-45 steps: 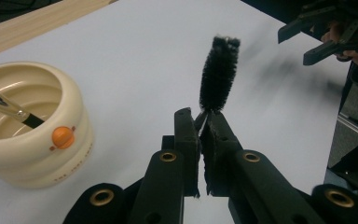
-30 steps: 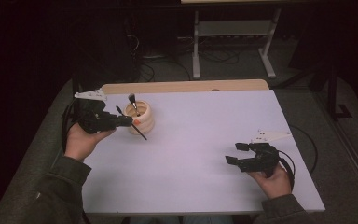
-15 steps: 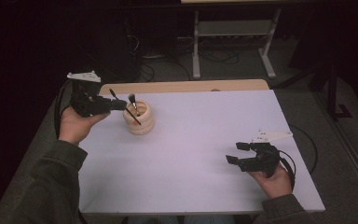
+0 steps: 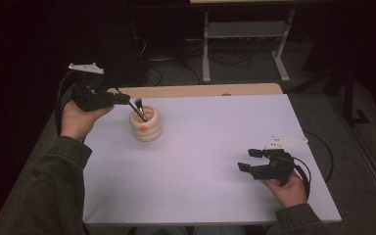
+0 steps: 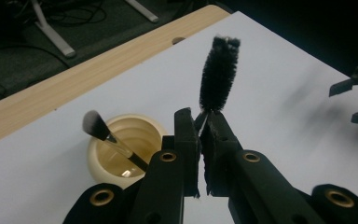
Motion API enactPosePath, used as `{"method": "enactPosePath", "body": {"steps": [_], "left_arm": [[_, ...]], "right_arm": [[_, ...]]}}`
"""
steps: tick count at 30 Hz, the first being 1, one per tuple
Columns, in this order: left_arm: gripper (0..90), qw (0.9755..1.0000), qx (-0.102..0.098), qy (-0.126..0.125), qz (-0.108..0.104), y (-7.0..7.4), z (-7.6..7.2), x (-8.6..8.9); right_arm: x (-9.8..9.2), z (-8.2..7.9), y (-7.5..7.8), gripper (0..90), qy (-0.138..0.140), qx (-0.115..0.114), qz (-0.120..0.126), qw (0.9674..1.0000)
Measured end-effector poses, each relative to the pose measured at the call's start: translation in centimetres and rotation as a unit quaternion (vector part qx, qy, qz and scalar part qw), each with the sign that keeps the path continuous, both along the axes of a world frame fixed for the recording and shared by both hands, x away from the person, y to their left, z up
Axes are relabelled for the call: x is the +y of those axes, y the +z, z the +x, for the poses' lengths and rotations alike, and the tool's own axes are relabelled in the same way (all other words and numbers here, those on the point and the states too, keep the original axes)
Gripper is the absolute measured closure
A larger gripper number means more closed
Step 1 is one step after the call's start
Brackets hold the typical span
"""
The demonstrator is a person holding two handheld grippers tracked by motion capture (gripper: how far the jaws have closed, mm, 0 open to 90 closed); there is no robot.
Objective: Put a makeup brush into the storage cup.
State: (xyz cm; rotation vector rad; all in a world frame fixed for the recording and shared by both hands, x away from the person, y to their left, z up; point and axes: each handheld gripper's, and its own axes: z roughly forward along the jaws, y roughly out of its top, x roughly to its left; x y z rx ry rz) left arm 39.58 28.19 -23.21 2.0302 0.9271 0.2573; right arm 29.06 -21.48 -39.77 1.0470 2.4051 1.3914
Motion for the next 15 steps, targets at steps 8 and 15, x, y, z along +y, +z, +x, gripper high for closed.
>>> {"method": "enactPosePath", "body": {"steps": [8,15], "left_arm": [[85.1,0.9999,0.004,0.013,0.001,0.2,1.1,0.6],[85.1,0.9996,0.004,0.028,0.0,0.3,1.5,1.1]], "right_arm": [[-0.4,0.2,-0.2,29.8,-0.001,0.007,0.007,0.9999],[-0.5,0.1,-0.1,29.7,-0.001,0.006,0.01,0.9999]]}}
